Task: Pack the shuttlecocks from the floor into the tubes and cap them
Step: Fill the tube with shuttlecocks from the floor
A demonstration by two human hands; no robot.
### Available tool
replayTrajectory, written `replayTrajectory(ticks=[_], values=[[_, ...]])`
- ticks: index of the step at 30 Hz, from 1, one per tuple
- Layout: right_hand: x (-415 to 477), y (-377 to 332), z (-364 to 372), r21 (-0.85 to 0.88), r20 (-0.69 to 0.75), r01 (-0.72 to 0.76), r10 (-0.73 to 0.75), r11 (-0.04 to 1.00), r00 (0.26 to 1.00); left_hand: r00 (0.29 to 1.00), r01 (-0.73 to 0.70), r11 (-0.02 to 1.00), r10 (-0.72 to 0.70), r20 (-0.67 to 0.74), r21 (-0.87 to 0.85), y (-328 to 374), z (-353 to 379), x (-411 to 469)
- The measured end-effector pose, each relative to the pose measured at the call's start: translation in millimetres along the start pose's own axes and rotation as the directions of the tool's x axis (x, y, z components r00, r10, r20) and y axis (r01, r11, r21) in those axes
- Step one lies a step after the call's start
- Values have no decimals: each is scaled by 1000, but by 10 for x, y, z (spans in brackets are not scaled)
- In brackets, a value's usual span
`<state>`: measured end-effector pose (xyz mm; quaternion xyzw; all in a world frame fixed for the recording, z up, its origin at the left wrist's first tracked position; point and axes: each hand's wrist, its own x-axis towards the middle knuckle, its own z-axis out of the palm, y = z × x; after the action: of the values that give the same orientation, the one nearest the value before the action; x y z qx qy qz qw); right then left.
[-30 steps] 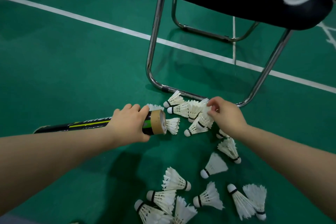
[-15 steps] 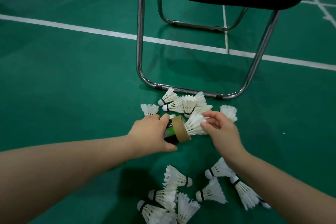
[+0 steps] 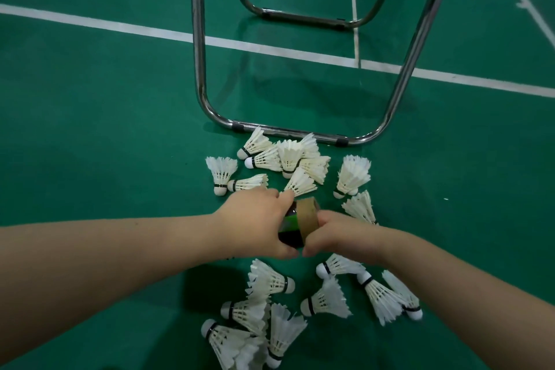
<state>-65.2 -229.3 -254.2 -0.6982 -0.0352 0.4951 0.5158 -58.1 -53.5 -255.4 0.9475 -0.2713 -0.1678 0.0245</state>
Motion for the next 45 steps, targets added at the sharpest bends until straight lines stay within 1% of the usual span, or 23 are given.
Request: replayTrajectory(ticks=[2,4,7,9,10,11,12,13,14,16,18,22,24,25,27,29,31,33,35,37,39,42,45], values=[[-10,34,24,25,118,-36,33,999,992,999,-49,998,49,8,30,78,20,13],[-12,75,53,62,113,-9,2,998,994,999,-48,998,47,20,45,115,28,41],[52,143,-9,219,-185,83,-42,972,982,999,21,999,-21,29,28,120,-25,151],[22,177,-134,328,-409,194,-46,924,911,997,64,998,-64,37,1,117,-47,245],[-28,191,-209,274,-514,245,-73,930,855,996,81,997,-81,36,-3,115,-44,293],[-77,236,-295,144,-606,257,-120,956,786,995,97,995,-96,34,-2,113,-34,331],[-123,316,-394,-33,-672,216,-182,976,718,993,109,994,-109,34,3,112,-9,363],[-149,419,-497,-254,-696,99,-253,962,672,993,116,993,-116,39,7,120,20,389],[-162,529,-589,-471,-675,-76,-303,879,673,992,115,993,-116,48,11,136,52,407],[-152,759,-747,-742,-573,-330,-297,584,764,992,104,994,-105,70,20,188,104,438],[-136,922,-865,-820,-516,-391,-245,419,821,991,95,995,-97,89,27,243,142,466],[-113,1114,-949,-856,-505,-426,-296,293,811,987,101,994,-106,121,50,334,166,495],[-96,1177,-934,-852,-516,-447,-305,272,800,985,112,992,-118,129,50,333,183,500],[-101,1197,-924,-841,-531,-447,-307,305,790,984,116,992,-121,132,45,332,195,503],[-138,1212,-907,-753,-606,-409,-301,516,736,983,117,992,-121,136,41,327,219,509],[-208,1157,-885,-557,-702,-290,-254,778,665,983,116,992,-120,140,41,321,237,514],[-270,1070,-863,-313,-778,-108,-189,943,599,983,116,992,-121,139,43,317,249,529],[-314,957,-813,-73,-825,97,-114,993,553,982,123,991,-128,137,45,318,250,552],[-315,846,-749,62,-837,221,-70,973,543,982,127,991,-132,134,43,327,243,575],[-295,754,-655,120,-804,245,-51,962,592,984,122,992,-126,127,35,349,231,587],[-259,699,-550,139,-728,221,-52,965,684,986,115,993,-117,121,22,376,215,590],[-234,638,-434,211,-562,222,-67,952,824,987,113,993,-115,109,23,408,185,592],[-220,622,-450,259,-377,171,-64,950,924,987,115,993,-117,113,26,423,175,579]])
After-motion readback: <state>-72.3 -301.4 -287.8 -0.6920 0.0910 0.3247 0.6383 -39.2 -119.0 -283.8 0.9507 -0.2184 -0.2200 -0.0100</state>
